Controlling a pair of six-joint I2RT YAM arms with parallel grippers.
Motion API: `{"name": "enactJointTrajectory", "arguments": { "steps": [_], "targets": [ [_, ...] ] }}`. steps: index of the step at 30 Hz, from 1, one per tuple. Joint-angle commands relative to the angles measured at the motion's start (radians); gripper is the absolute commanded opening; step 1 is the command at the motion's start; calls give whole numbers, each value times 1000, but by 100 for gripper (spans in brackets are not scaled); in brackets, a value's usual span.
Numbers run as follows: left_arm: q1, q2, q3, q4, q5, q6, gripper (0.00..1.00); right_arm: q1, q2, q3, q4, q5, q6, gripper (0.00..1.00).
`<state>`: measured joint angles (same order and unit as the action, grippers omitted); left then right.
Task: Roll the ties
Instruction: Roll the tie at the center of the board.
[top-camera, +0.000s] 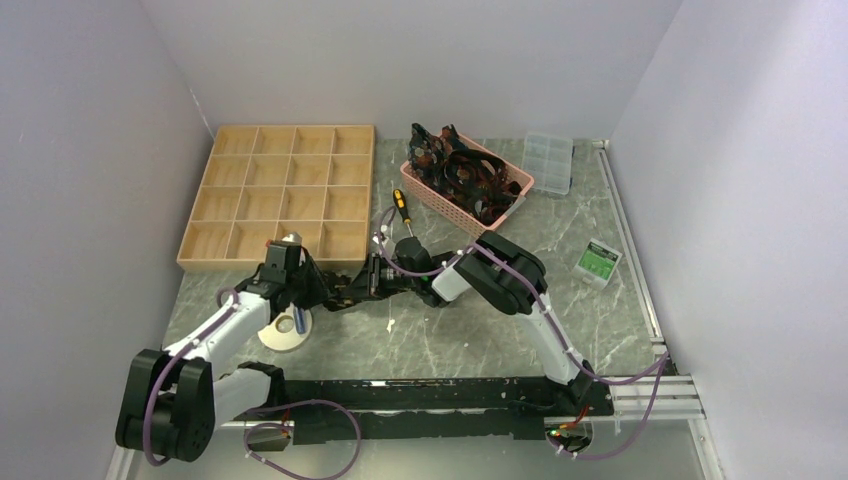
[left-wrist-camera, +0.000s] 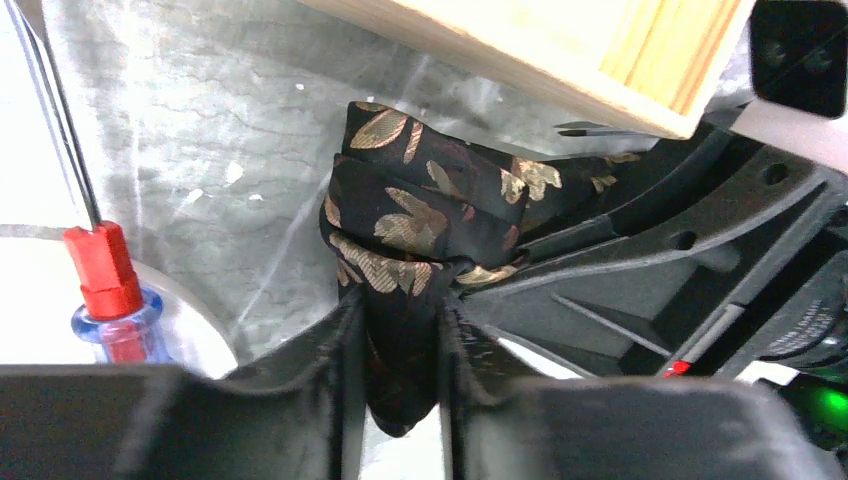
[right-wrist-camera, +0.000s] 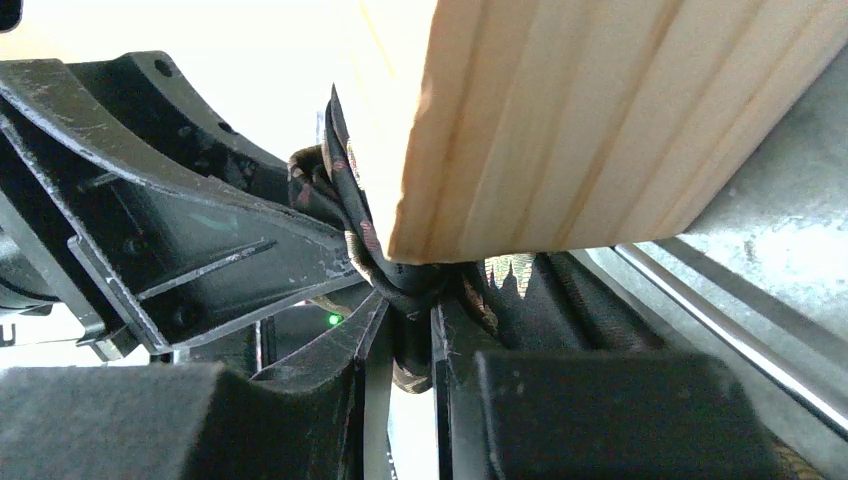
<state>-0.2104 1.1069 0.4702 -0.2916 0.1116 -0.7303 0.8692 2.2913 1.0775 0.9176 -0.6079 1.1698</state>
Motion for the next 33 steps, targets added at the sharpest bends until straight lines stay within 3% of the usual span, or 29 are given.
{"name": "enactJointTrajectory", "arguments": {
  "steps": [1, 5, 10, 13, 20, 28, 33],
  "targets": [
    [-1, -44, -20, 56, 74, 5, 24, -3, -34, -1, -3, 12, -44, 21],
    [-2, -69, -2, -12, 27, 17, 4, -3, -72, -8, -58, 33, -84, 30],
    [-3, -82, 50, -137, -97, 7, 3, -4, -187, -30, -257, 118, -190, 62],
    [-3, -81, 98, -220, -182, -3, 3, -3, -283, -48, -407, 191, -272, 68],
    [-40, 11, 202, -350, -330, -29, 3, 0, -490, -170, -542, 348, -400, 69],
    [-228, 183, 320, -419, -508, -90, 3, 0, -542, -243, -564, 401, -455, 67],
    [-230, 113, 282, -412, -491, -113, 5, 0, -556, -265, -575, 417, -485, 67]
  ]
}}
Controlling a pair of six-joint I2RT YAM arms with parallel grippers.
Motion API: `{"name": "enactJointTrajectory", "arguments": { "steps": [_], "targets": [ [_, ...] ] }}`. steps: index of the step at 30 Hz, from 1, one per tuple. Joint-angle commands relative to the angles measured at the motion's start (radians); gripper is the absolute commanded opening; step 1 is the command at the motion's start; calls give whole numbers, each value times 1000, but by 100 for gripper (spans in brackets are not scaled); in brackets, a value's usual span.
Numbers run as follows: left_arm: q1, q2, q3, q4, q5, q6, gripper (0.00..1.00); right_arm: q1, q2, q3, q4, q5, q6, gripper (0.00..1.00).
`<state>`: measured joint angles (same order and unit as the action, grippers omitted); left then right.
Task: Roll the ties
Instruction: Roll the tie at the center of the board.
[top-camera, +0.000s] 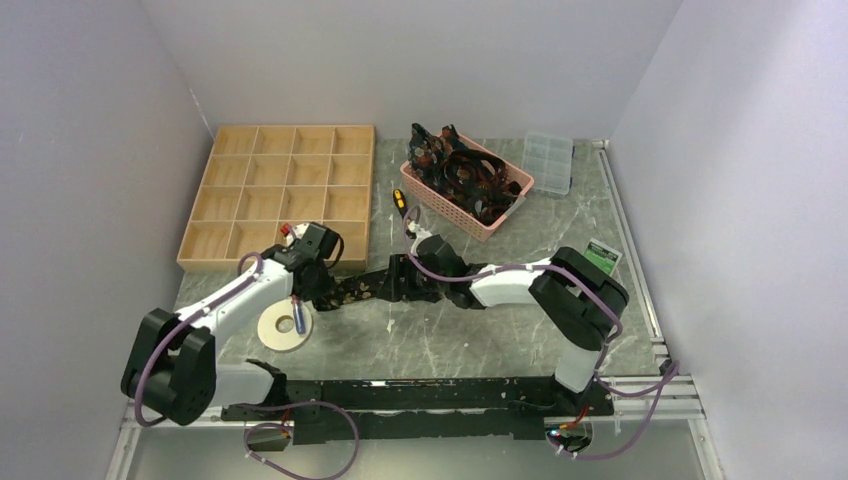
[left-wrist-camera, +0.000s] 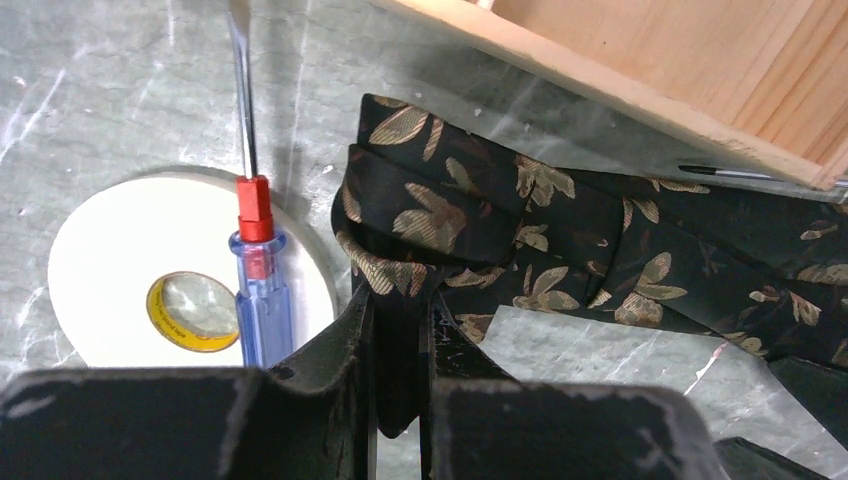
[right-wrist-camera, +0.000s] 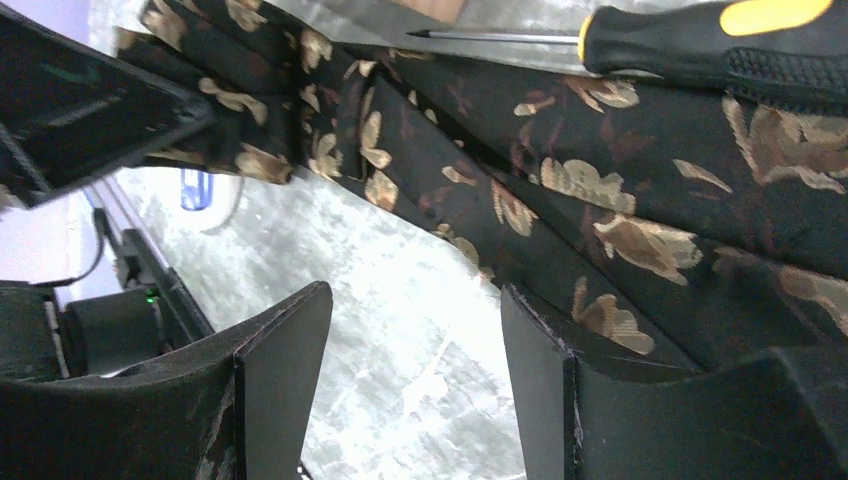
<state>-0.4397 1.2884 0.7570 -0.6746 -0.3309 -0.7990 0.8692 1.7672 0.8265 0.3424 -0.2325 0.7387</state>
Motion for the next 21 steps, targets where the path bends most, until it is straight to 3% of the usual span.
{"name": "enactJointTrajectory", "arguments": {
  "steps": [1, 5, 6, 9, 14, 21],
  "targets": [
    [-1, -95, -14, -38, -52, -48, 14, 0, -37, -20, -3, 47, -61, 67],
    [11, -205, -13, -113, -79, -67, 52, -1, -46, -31, -4, 55, -74, 67],
    [17, -229, -9, -136, -83, -69, 65, -1, -47, -32, -3, 55, -76, 67],
    [53, -282, -1, -188, -83, -68, 80, 8, -55, -33, -10, 64, -89, 66],
    [87, -298, -18, -179, -26, -69, 80, 41, -82, -31, -53, 112, -138, 65],
    [103, -212, -73, -7, 97, -19, 75, 39, -137, -120, -67, 225, -111, 64]
  ]
}}
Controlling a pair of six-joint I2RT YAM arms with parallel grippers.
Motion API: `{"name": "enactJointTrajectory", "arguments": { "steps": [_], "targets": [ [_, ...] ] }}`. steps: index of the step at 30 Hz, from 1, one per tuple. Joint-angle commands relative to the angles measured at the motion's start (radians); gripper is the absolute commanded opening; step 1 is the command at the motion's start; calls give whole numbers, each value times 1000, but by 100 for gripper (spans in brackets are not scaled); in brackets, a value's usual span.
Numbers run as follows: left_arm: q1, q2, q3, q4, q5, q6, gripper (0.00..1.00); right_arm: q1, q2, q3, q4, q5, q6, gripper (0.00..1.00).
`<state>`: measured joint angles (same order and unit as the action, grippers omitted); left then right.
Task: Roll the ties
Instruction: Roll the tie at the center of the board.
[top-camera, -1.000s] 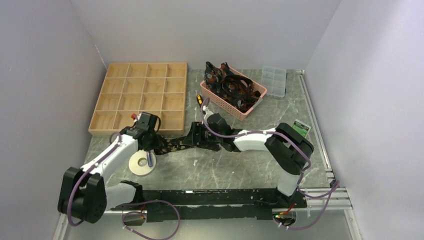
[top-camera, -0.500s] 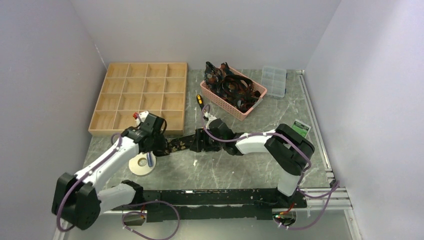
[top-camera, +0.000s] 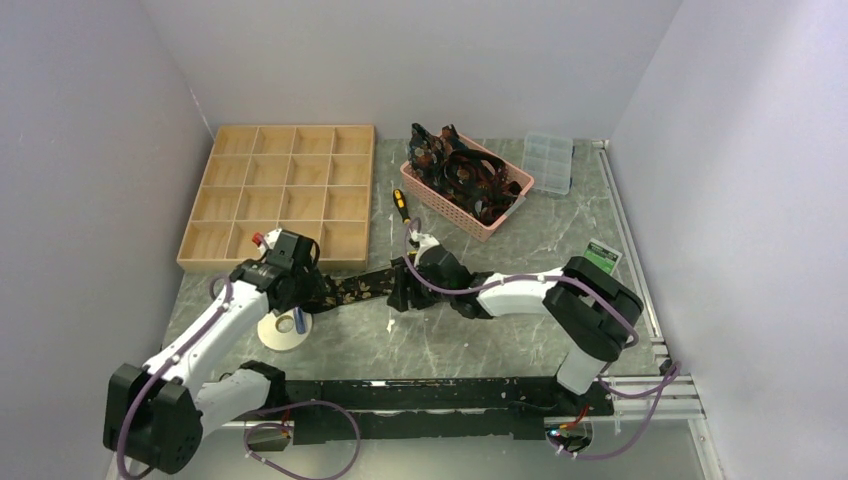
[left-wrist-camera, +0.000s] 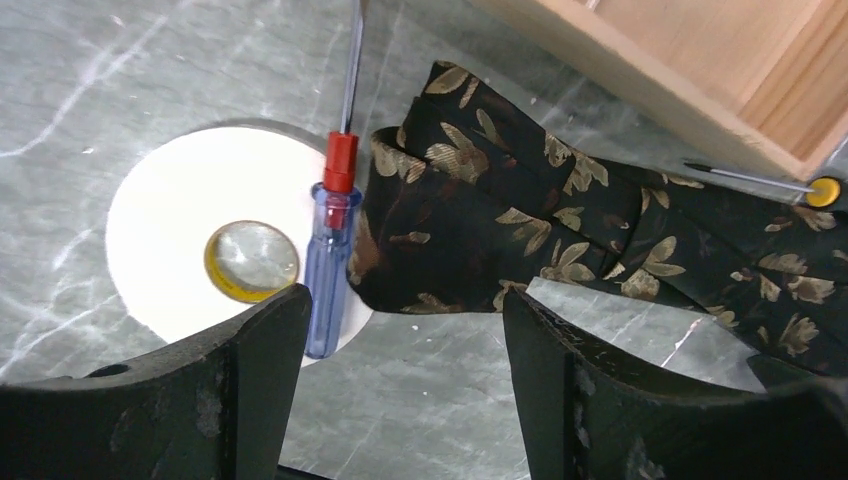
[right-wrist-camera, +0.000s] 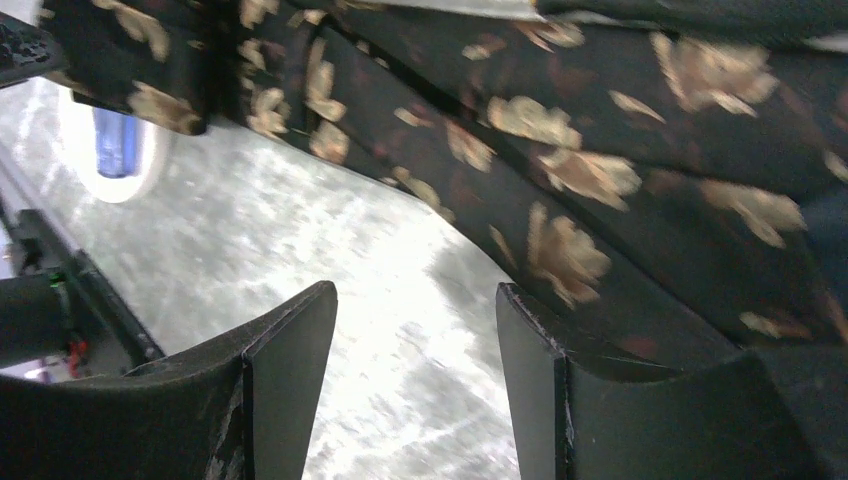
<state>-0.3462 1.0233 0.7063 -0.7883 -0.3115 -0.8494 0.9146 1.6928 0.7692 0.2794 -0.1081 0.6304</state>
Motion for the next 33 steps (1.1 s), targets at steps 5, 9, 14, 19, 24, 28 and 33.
{"name": "enactJointTrajectory", "arguments": {
  "steps": [5, 9, 14, 19, 24, 28, 33],
  "targets": [
    [14, 129, -25, 211, 135, 73, 74, -7, -124, -101, -3, 127, -13, 64],
    [19, 201, -24, 294, 167, 102, 72, -7, -149, -114, -2, 123, -18, 64],
    [19, 261, -38, 407, 223, 133, 69, -7, -189, -129, -1, 120, -21, 64],
    [19, 282, -51, 480, 247, 171, 68, -7, -224, -132, -15, 119, -38, 64],
    [19, 239, -38, 432, 221, 161, 68, -6, -219, -133, -13, 112, -39, 64],
    [19, 95, -71, 305, 133, 115, 70, -6, -203, -127, 5, 112, -33, 64],
    [19, -50, -84, 195, 77, 95, 73, -1, -163, -87, 19, 68, -27, 64]
  ]
}}
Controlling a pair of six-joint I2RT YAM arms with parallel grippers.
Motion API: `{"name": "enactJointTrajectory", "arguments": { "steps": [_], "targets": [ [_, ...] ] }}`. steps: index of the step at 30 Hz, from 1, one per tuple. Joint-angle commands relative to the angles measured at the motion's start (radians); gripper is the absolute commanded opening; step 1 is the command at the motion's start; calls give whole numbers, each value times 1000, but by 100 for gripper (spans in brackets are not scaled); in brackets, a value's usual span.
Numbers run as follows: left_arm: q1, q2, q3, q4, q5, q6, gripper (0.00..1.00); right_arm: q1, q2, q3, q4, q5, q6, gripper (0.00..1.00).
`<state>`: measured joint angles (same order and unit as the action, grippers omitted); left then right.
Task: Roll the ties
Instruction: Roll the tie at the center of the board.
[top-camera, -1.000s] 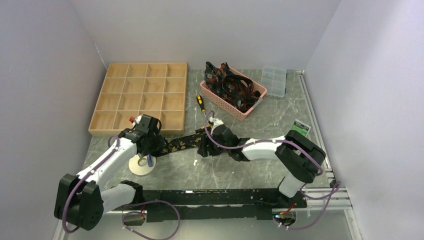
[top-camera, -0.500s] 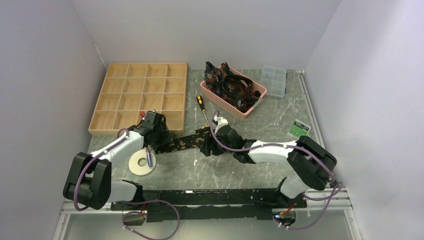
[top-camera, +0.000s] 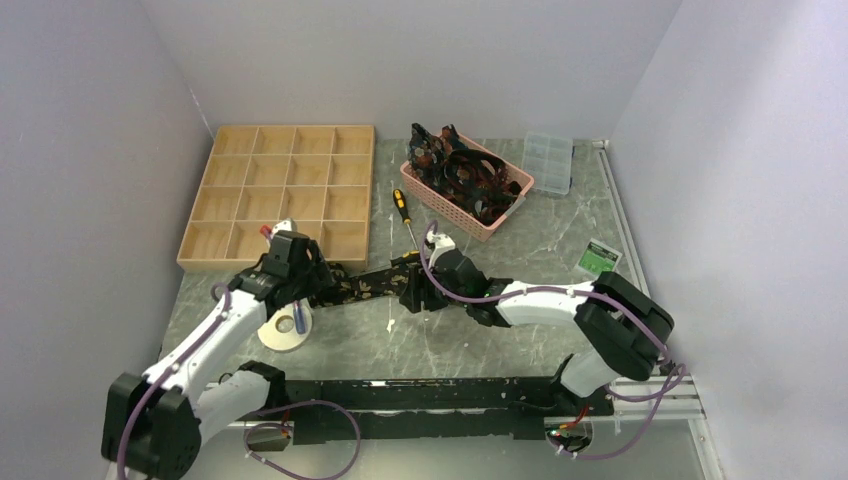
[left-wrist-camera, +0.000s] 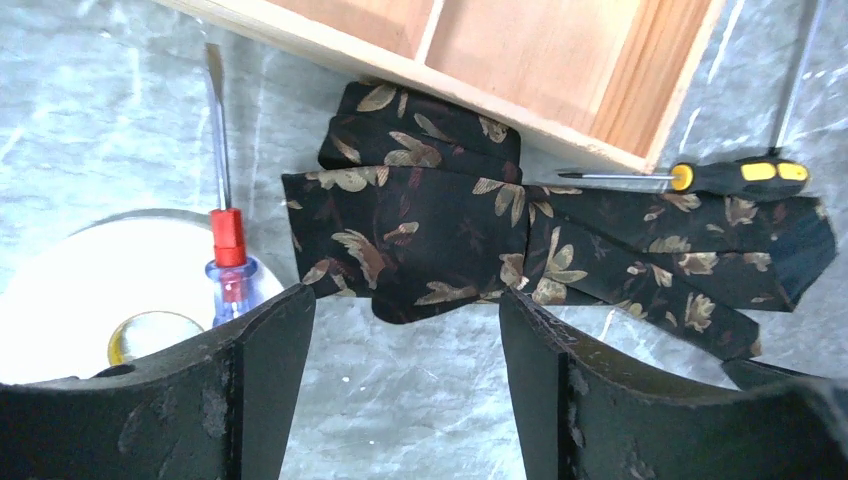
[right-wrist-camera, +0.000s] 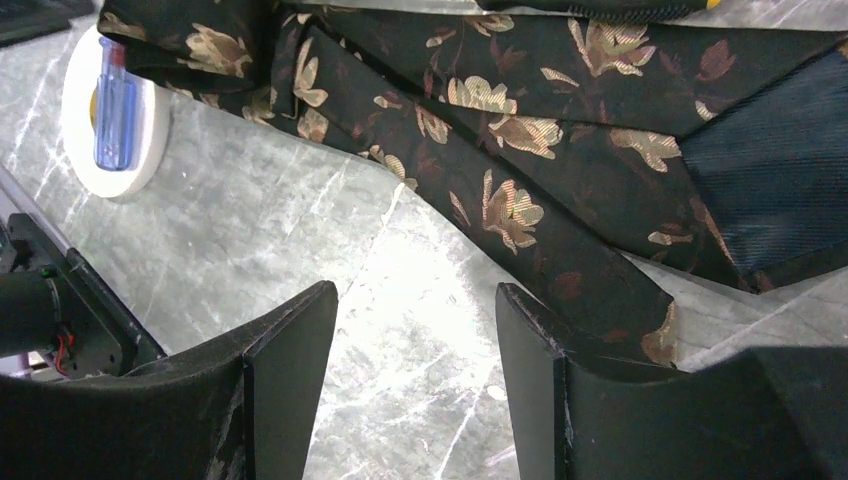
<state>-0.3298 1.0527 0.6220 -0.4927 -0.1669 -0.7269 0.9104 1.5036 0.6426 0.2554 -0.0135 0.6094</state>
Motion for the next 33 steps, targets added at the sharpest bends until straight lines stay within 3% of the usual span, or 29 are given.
{"name": "enactJointTrajectory", "arguments": {
  "steps": [1, 9, 14, 20, 28, 33],
  "targets": [
    [2, -86, 7, -113, -65, -28, 73, 4, 35, 50, 45, -31, -4, 64],
    [3, -100, 73, -182, -39, -41, 73, 23, 122, 153, 28, -60, -8, 63],
    [2, -173, 73, -194, -31, -42, 73, 91, 126, 159, -129, 209, -54, 66],
    [2, -203, 33, -171, 3, -55, 73, 16, 129, 134, -160, 347, -30, 71],
    [3, -268, -3, -162, 27, -60, 73, -43, 187, 159, -236, 427, -53, 69],
    [3, -280, -16, -152, 53, -61, 72, -87, 83, 98, -206, 444, -17, 70]
  ]
}}
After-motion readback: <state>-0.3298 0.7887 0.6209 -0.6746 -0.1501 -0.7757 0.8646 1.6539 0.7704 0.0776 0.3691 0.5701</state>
